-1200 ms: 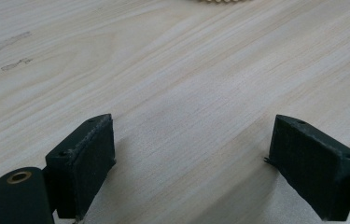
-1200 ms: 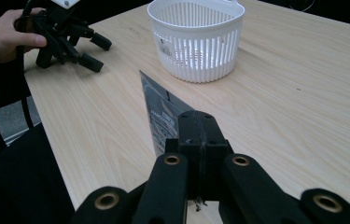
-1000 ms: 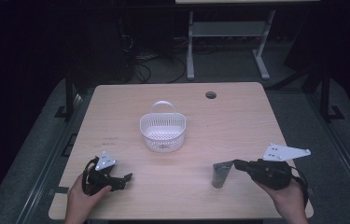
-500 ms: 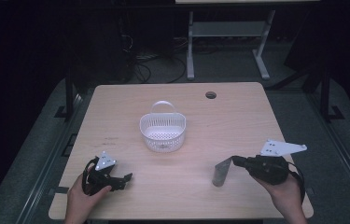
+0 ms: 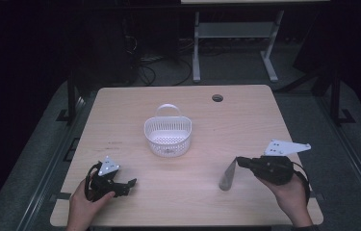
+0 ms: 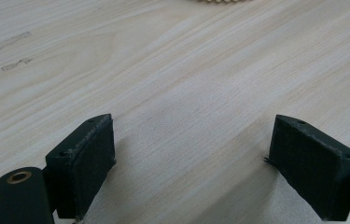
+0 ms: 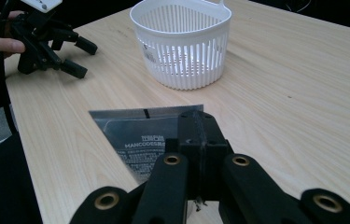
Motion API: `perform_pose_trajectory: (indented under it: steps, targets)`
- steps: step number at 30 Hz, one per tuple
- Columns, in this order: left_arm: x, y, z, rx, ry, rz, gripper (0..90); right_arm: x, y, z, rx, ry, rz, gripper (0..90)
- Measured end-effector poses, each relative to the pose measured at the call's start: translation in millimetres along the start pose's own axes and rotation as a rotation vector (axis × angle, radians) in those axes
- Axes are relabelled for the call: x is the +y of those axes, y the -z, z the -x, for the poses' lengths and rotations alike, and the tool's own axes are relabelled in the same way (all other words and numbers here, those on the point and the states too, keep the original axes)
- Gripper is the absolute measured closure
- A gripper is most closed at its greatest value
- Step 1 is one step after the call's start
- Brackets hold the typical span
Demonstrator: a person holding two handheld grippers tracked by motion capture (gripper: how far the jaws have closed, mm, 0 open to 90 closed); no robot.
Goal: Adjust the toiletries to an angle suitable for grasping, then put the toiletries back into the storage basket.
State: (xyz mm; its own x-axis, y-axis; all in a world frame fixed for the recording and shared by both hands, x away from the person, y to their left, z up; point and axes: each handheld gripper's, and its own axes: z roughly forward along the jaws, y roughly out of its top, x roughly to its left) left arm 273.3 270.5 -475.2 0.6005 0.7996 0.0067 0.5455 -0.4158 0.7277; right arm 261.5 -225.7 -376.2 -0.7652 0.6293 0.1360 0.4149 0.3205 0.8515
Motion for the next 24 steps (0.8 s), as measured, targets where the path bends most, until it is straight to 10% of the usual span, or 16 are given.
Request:
perform_pose_trajectory:
  steps: [7,24]
  targets:
    - [-0.1,0.2,0.1,0.001,-0.001,-0.002,13.3,-2.5,2.1,3.6,0.005,-0.015,0.015,87.0]
    - [-0.1,0.1,0.7,0.005,0.004,0.0,13.2,-6.2,20.8,-5.5,-0.014,-0.058,0.017,21.7]
